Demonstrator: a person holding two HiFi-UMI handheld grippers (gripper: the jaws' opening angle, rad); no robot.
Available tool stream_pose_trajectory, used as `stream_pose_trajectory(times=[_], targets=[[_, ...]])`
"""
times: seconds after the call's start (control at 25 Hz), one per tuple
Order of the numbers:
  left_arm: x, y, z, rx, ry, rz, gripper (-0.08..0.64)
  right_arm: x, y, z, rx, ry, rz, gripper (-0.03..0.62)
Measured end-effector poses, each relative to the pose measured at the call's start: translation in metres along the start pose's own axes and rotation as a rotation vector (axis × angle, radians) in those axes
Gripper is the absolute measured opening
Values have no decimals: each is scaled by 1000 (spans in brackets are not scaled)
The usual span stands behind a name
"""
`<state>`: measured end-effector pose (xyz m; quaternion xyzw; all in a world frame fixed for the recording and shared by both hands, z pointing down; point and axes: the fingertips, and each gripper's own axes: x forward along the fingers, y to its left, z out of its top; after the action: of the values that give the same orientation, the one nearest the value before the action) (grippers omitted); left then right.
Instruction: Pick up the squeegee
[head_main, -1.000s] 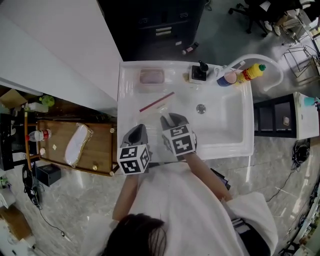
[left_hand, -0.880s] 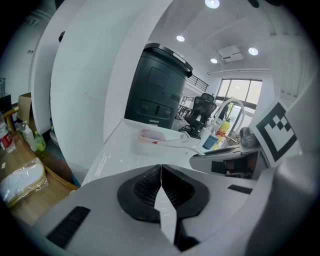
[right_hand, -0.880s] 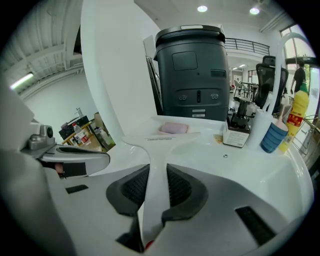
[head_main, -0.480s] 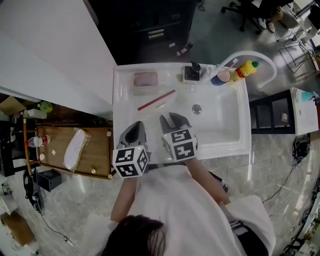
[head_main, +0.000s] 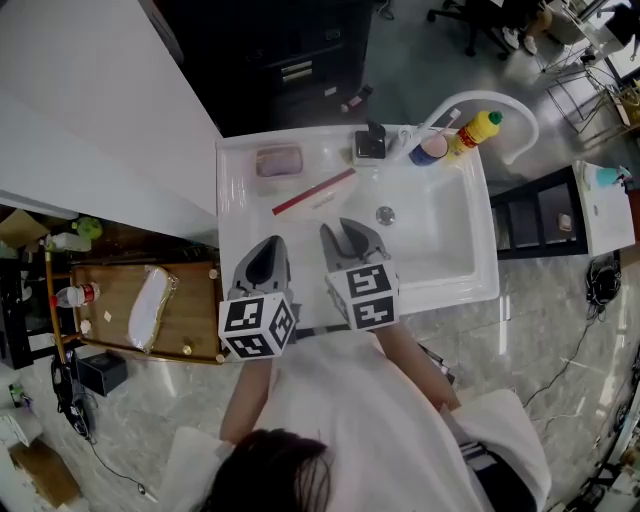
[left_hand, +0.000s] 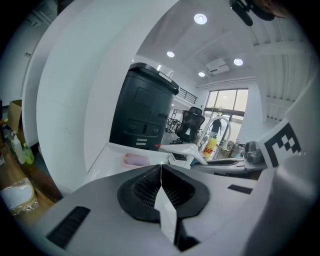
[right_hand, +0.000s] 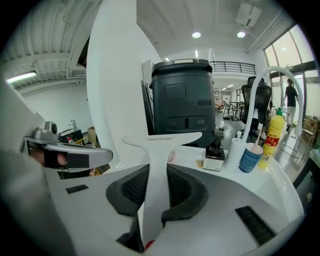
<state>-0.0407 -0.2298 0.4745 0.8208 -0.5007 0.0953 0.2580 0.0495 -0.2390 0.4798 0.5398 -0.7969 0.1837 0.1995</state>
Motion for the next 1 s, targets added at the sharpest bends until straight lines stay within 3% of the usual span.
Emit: stream_pose_trajectory(times=[0.48, 1.0], targets=[[5, -34, 34, 56, -61, -75, 25, -31, -21, 34, -17, -124, -88, 84], [4, -59, 43, 82, -110, -114, 25, -66, -33, 61, -70, -288, -192, 84]])
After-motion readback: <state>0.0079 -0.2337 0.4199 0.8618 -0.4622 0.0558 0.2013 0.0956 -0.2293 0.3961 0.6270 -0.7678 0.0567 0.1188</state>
